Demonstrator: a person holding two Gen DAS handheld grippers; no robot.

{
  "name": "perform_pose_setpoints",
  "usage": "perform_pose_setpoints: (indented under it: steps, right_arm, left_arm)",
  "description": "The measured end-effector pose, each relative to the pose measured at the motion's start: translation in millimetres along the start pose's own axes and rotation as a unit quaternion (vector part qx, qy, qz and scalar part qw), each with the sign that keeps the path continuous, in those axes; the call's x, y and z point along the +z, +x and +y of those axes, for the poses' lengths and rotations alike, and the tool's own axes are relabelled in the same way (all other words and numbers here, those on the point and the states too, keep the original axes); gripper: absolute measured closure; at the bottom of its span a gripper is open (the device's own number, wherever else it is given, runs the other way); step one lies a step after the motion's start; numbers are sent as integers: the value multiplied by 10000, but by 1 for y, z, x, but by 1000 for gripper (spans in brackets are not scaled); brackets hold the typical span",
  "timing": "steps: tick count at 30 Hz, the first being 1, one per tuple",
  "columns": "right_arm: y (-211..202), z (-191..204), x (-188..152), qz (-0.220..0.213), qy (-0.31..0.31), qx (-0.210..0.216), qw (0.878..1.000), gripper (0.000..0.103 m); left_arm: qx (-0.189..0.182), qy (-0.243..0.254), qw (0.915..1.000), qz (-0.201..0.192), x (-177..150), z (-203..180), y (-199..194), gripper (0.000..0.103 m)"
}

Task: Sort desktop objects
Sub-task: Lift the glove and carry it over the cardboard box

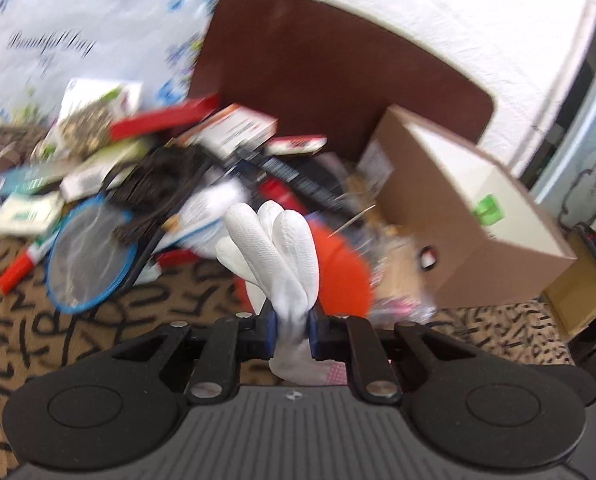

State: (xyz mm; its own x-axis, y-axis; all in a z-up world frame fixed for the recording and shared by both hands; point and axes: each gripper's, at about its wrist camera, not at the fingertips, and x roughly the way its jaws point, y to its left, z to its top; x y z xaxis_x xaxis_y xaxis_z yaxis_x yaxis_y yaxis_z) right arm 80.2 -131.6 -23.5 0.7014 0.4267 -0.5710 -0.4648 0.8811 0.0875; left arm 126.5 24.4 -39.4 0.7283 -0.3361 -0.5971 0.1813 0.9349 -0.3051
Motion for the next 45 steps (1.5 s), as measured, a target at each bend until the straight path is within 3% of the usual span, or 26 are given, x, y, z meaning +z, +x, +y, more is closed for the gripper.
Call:
perform_pose_setpoints:
  steps: [11,18,25,33,45]
  right_arm:
    - [-74,-46,24,-912,167,-544,9942,98]
    - [-105,-83,31,-1211,284,-1021,9870,98]
    - [-109,-124,44,-1170,417,-1378,9826,98]
    - [-85,-166,51,-871,485,-1550,9829,98]
    - [-49,-208,60,-411,641,-1541,9851,98]
  left_arm:
    - [-625,840,9927,-592,44,-93,-13,89]
    - [-952,1229,9854,-691,65,-147,2,89]
    - [-1120,1611,9782,-686,81,-187,30,89]
    - [-1122,1847,9753,-462,91,-215,74,89]
    - [-978,1816,9784,-101,107,-214,134,89]
